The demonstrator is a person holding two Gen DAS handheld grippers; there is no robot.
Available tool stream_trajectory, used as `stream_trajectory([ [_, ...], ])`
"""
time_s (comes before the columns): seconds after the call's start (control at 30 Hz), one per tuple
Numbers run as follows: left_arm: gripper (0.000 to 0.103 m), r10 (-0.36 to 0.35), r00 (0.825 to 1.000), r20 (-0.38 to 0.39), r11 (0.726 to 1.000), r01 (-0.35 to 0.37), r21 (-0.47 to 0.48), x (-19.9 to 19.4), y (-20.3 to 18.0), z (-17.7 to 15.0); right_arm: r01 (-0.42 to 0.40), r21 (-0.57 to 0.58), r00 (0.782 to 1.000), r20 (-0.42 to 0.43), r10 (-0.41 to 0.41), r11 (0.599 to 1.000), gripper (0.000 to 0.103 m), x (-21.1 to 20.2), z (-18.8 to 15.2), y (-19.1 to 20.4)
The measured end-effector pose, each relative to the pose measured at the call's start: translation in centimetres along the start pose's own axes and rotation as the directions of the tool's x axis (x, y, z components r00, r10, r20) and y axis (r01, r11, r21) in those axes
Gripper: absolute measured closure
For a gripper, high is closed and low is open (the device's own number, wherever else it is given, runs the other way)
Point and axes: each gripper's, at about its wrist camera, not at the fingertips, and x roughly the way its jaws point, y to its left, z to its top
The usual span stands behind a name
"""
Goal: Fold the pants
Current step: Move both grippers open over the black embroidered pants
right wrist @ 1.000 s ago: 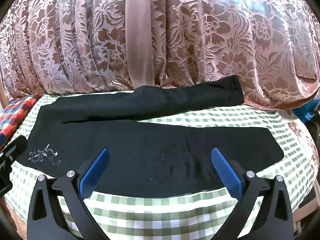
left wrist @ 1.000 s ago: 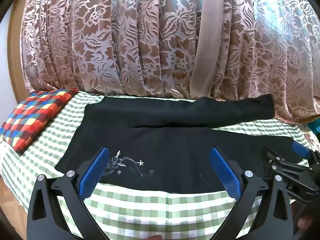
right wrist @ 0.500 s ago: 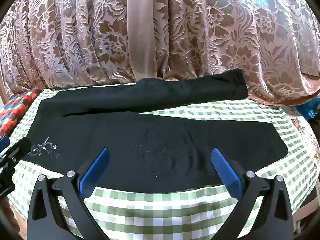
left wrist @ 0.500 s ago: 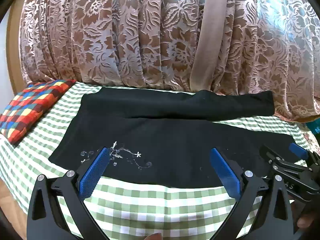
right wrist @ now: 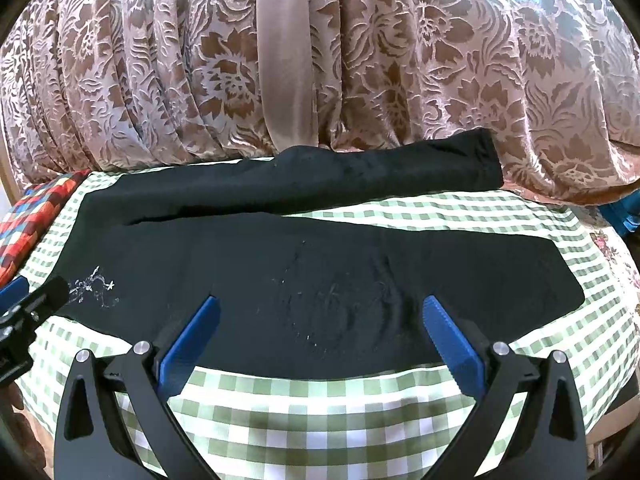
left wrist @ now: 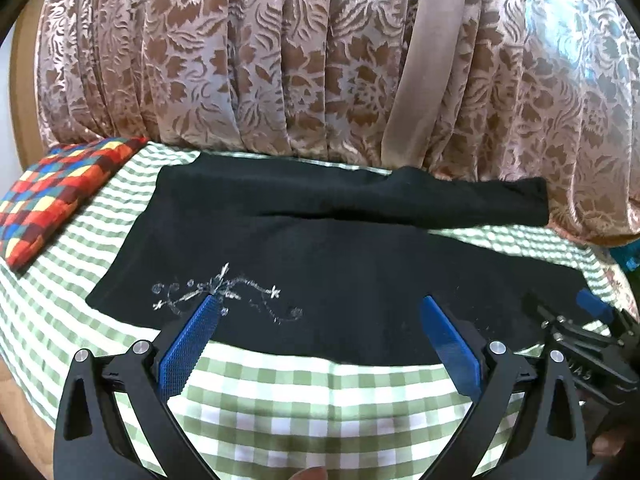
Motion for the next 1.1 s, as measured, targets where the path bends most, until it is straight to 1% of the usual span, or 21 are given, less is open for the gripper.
stream_trajectory([
  [0.07, 0.003, 0.016, 1.0, -0.007, 1.0, -0.016, 0.008, 0.1, 0.1, -0.2, -0.002, 0.004, 1.0, -0.004, 0.002, 1.0, 0.002, 0.1, -0.1, -0.1],
  [0.17, 0.003, 0.053, 0.999, 0.005, 0.999, -0.053, 0.008, 0.0, 0.4, -0.4, -0.005, 0.002, 1.0, -0.01, 0.005, 1.0, 0.002, 0.2, -0.2, 0.0],
  [0.33, 0.003, 0.064, 0.998, -0.001, 0.998, -0.064, -0.002, 0.0, 0.9, -0.3, -0.007, -0.001, 1.0, -0.012, 0.007, 1.0, 0.002, 0.1, -0.3, 0.1],
  [0.43, 0.003, 0.057, 0.998, -0.015, 0.998, -0.058, -0.014, 0.1, 1.4, -0.4, -0.007, -0.005, 1.0, -0.016, 0.007, 1.0, 0.002, 0.2, -0.5, 0.3],
  [0.63, 0.003, 0.073, 0.997, -0.025, 0.997, -0.074, -0.032, 0.1, 2.0, -0.7, -0.009, -0.011, 1.0, -0.019, 0.008, 1.0, 0.002, 0.2, -0.7, 0.4],
  [0.7, 0.003, 0.065, 0.997, -0.032, 0.997, -0.066, -0.042, 0.2, 2.3, -0.7, -0.009, -0.013, 1.0, -0.019, 0.009, 1.0, 0.002, 0.2, -0.7, 0.5],
  [0.83, 0.003, 0.07, 0.997, -0.035, 0.996, -0.072, -0.054, 0.3, 2.8, -0.8, -0.009, -0.013, 1.0, -0.022, 0.008, 1.0, 0.002, 0.3, -0.9, 0.6],
  [1.0, 0.003, 0.058, 0.997, -0.042, 0.997, -0.06, -0.058, 0.5, 3.0, -0.9, -0.009, -0.012, 0.999, -0.032, 0.009, 1.0, 0.002, 0.5, -1.0, 0.6],
  [1.1, 0.003, 0.043, 0.997, -0.061, 0.997, -0.047, -0.062, 0.9, 3.2, -1.1, -0.01, -0.01, 0.999, -0.038, 0.01, 1.0, 0.002, 0.7, -1.1, 0.6],
])
